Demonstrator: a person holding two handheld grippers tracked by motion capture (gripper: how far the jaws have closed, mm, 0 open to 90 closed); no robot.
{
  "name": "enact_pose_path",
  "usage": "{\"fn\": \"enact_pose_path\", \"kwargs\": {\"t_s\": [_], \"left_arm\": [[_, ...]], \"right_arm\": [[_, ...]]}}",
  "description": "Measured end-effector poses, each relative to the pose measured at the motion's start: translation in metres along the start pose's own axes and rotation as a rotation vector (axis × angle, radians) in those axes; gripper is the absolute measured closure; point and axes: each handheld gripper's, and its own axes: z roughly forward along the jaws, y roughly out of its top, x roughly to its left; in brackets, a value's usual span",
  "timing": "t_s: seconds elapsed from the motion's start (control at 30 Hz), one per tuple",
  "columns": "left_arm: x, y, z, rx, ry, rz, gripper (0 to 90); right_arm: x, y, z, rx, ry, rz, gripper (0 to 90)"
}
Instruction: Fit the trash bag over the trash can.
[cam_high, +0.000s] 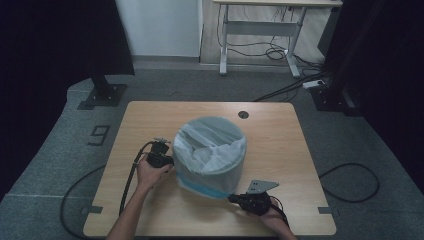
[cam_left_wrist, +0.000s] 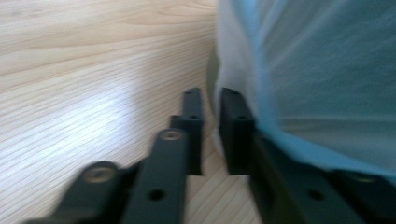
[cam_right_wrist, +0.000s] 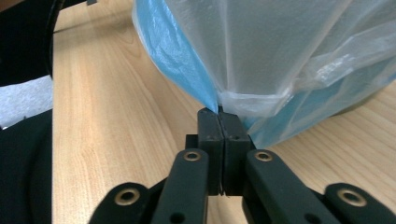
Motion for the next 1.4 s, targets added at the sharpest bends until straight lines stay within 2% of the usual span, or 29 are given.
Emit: {"fn": "enact_pose_path", "kwargs": {"t_s": [0.07, 0.17, 0.3, 0.37, 0.4, 0.43, 0.53, 0.6, 0.63, 0.67, 0.77, 0.9, 1.07, 1.17, 1.4], "left_arm": [[0.001, -0.002, -0.013, -0.034, 0.001, 0.003, 69.1], [0.001, -0.007, -0.037, -0.107, 0.013, 0.032, 56.7], [-0.002, -0.022, -0.064, -0.136, 0.102, 0.076, 38.8], [-0.001, -0.029, -0.073, -0.153, 0.128, 0.079, 36.5], [-0.001, -0.029, -0.073, -0.153, 0.128, 0.079, 35.8], [0.000, -0.035, -0.086, -0.190, 0.126, 0.068, 35.3], [-0.002, -0.036, -0.101, -0.237, 0.102, 0.064, 35.7], [-0.009, -0.032, -0.112, -0.270, 0.091, 0.088, 35.8], [-0.009, -0.032, -0.112, -0.270, 0.091, 0.088, 35.6], [-0.017, -0.026, -0.119, -0.293, 0.079, 0.113, 35.4], [-0.031, -0.015, -0.128, -0.322, 0.052, 0.155, 34.8], [-0.056, 0.002, -0.134, -0.329, 0.023, 0.207, 33.8], [-0.083, 0.026, -0.129, -0.314, -0.011, 0.253, 32.6], [-0.098, 0.043, -0.122, -0.295, -0.021, 0.271, 32.3], [-0.124, 0.076, -0.102, -0.225, -0.023, 0.312, 32.3]], "right_arm": [[0.000, 0.001, -0.003, -0.023, -0.008, 0.006, 72.6], [0.002, 0.004, -0.010, -0.076, -0.019, 0.017, 57.8], [0.006, 0.008, -0.017, -0.112, -0.044, 0.019, 48.3], [0.008, 0.008, -0.021, -0.126, -0.053, 0.020, 45.0], [0.009, 0.007, -0.023, -0.139, -0.060, 0.022, 43.0], [0.010, 0.007, -0.025, -0.156, -0.072, 0.029, 40.7], [0.013, 0.008, -0.033, -0.205, -0.088, 0.032, 35.5], [0.014, 0.008, -0.041, -0.240, -0.094, 0.038, 33.1], [0.014, 0.008, -0.046, -0.255, -0.100, 0.047, 31.8], [0.013, 0.006, -0.049, -0.265, -0.101, 0.054, 31.4], [0.010, 0.002, -0.059, -0.281, -0.106, 0.073, 31.3], [0.005, -0.006, -0.072, -0.300, -0.134, 0.100, 31.2], [0.002, -0.012, -0.083, -0.324, -0.148, 0.116, 31.2], [0.001, -0.013, -0.084, -0.326, -0.146, 0.121, 31.4], [0.000, -0.014, -0.082, -0.309, -0.153, 0.127, 31.9]]}}
